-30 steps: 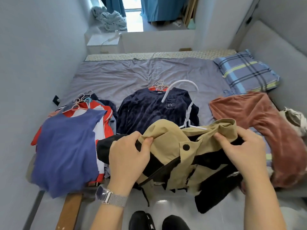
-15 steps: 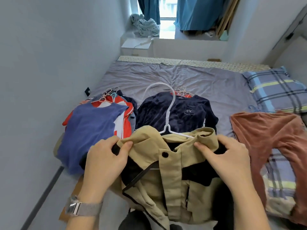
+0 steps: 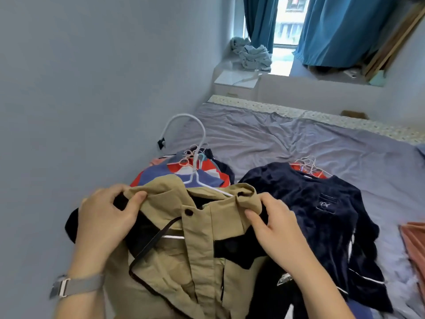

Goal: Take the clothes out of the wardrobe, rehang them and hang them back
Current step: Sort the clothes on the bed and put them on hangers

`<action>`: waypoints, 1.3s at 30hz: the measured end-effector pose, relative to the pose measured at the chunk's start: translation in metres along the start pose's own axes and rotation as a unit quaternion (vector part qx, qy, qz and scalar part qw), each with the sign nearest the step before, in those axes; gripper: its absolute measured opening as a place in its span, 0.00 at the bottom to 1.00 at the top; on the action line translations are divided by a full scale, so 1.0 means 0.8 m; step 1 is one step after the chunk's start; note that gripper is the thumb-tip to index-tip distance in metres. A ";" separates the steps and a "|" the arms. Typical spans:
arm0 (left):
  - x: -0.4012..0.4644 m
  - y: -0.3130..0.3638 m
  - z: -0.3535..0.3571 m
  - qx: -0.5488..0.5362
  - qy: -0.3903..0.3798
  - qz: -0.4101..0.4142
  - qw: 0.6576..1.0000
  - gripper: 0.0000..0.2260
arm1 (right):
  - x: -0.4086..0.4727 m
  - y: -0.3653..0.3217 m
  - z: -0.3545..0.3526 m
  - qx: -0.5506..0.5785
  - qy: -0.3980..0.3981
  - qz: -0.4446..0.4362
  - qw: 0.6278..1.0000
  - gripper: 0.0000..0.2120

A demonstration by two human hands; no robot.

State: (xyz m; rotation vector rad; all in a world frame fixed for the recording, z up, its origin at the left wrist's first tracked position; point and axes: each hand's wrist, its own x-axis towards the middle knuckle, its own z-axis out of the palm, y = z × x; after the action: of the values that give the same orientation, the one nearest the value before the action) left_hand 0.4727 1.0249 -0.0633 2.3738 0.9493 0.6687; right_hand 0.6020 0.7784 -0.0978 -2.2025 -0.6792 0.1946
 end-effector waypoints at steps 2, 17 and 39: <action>0.073 -0.011 -0.006 -0.002 0.017 -0.005 1.000 0.14 | 0.067 -0.031 0.011 0.008 -0.020 -0.002 1.000 0.02; 0.468 -0.189 0.327 0.152 -0.159 -0.063 0.974 0.22 | 0.483 0.110 0.237 -0.325 -0.188 0.117 0.919 0.42; 0.114 0.061 0.562 0.057 -0.423 0.130 0.895 0.22 | 0.157 0.536 0.001 -0.138 -0.168 0.477 0.852 0.33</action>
State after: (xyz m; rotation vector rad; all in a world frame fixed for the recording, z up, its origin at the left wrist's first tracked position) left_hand 0.8238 0.9435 -0.3513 2.5177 0.2870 -0.3648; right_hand 0.8817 0.6176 -0.4067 -2.6377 0.3142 1.0588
